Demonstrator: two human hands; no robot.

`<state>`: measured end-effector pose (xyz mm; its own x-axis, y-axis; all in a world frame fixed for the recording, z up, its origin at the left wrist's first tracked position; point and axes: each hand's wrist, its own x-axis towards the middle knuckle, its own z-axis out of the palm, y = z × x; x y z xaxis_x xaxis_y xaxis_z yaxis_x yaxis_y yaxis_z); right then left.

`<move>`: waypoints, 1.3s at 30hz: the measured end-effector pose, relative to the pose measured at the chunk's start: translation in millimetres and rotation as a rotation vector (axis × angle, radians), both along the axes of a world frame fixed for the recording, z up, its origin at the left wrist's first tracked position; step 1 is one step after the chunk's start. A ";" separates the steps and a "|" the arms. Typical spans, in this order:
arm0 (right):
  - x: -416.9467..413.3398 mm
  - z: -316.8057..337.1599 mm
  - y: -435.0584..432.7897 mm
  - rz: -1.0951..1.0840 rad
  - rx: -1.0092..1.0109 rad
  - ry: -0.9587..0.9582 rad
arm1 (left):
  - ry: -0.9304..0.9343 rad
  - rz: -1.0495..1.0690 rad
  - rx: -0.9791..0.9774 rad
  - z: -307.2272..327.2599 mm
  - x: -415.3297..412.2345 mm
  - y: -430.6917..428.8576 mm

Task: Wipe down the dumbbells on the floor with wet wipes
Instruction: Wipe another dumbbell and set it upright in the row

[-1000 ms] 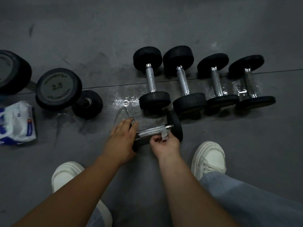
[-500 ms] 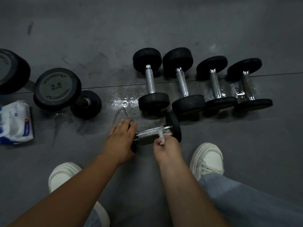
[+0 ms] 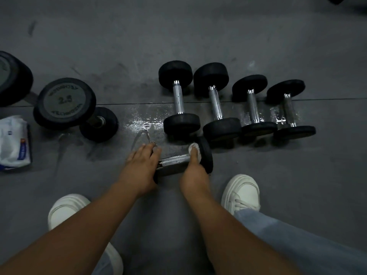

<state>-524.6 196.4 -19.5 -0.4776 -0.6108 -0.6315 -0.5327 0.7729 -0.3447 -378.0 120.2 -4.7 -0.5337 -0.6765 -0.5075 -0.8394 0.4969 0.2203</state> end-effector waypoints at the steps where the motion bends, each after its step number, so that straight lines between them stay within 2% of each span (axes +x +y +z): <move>1: 3.8 2.0 6.2 -0.011 -0.019 -0.003 | -0.002 -0.003 0.004 1.3 -0.2 0.5; 4: 14.6 3.8 28.5 -0.053 -0.096 -0.041 | -0.002 0.010 -0.008 1.7 -0.7 1.8; 8: 3.7 -3.5 3.2 -0.161 -0.126 -0.131 | 0.014 0.002 0.000 1.1 -1.0 -1.3; 12: 21.8 8.7 32.7 -0.166 -0.174 -0.125 | 0.001 0.020 0.006 4.2 -1.7 0.1; 17: 7.3 -9.3 2.7 -0.228 -0.171 -0.120 | 0.022 0.003 -0.001 0.2 -0.4 -2.4; 22: 18.7 0.9 23.6 -0.183 -0.171 -0.084 | 0.016 0.020 -0.012 1.0 -0.5 0.6; 26: 1.9 -17.0 -6.2 -0.322 -0.264 -0.135 | 0.016 0.006 0.007 -1.9 0.3 -0.9; 28: 13.6 -24.1 9.6 -0.505 -0.470 -0.241 | 0.026 0.019 -0.010 -2.3 0.3 0.6; 29: 20.0 -26.2 22.9 -0.706 -0.531 -0.334 | 0.027 0.026 -0.016 -1.5 0.2 0.6; 31: 23.4 -25.3 32.0 -1.275 -0.457 -0.690 | 0.027 0.030 -0.008 -1.6 0.0 -2.0; 32: 18.5 -29.9 27.4 -1.513 -0.392 -0.871 | 0.032 0.024 -0.004 -2.1 -0.1 -2.8; 33: 12.0 -31.2 18.9 -1.659 -0.353 -1.007 | 0.036 0.018 -0.005 -2.6 0.2 -2.7; 35: 0.1 -27.0 -2.2 -1.776 -0.340 -1.142 | 0.036 0.021 -0.006 -3.3 0.7 -1.6; 39: -3.2 -16.1 -16.9 -1.818 -0.364 -1.285 | 0.058 0.036 0.006 -1.9 0.4 -0.3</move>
